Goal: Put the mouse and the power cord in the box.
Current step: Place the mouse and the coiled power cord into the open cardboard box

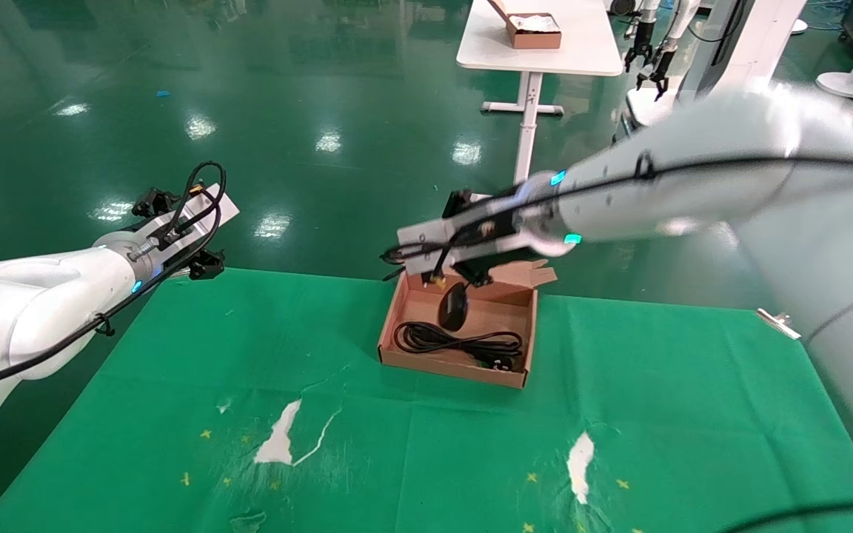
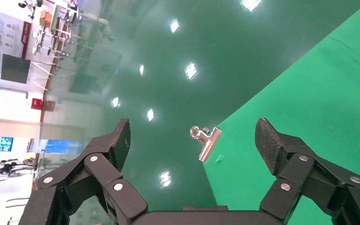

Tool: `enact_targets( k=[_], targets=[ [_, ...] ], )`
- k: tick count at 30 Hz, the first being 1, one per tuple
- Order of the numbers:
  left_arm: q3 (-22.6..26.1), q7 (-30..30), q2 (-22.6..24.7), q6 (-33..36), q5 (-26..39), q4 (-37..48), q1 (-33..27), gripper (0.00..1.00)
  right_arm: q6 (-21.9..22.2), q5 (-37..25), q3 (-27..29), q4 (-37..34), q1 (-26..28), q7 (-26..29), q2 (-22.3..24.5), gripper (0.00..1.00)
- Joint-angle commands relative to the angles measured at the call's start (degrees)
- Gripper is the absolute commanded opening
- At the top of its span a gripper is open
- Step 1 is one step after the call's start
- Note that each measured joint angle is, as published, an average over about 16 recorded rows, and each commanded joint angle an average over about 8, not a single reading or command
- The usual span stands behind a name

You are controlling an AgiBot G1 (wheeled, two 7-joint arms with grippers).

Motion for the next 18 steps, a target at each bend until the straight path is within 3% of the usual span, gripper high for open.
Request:
enact_targets(
  k=[1, 9, 10, 17, 18],
  targets=[
    [0.0, 0.1, 0.1, -0.1, -0.1, 0.3, 0.0, 1.0, 3.8, 2.9, -0.7, -2.0, -1.3, -3.7, -0.8, 0.0],
    [-0.1, 0.8, 0.3, -0.2, -0.6, 0.6, -0.1, 1.0, 15.1, 9.4, -7.3, -5.5, -5.7, -6.0, -0.8, 0.0],
    [-0.1, 0.9, 0.3, -0.2, -0.7, 0.7, -0.1, 1.0, 16.2, 9.8, -8.0, -6.2, -6.0, -5.8, -0.7, 0.04],
    [-0.2, 1.3, 0.3, -0.3, -1.1, 1.0, -0.1, 1.0, 21.2, 11.3, -11.6, -10.5, -6.9, -4.3, -0.8, 0.9],
    [-0.2, 1.3, 0.3, -0.3, -1.1, 1.0, -0.1, 1.0, 21.5, 11.4, -11.8, -10.8, -7.0, -4.2, -0.8, 0.99]
  ],
)
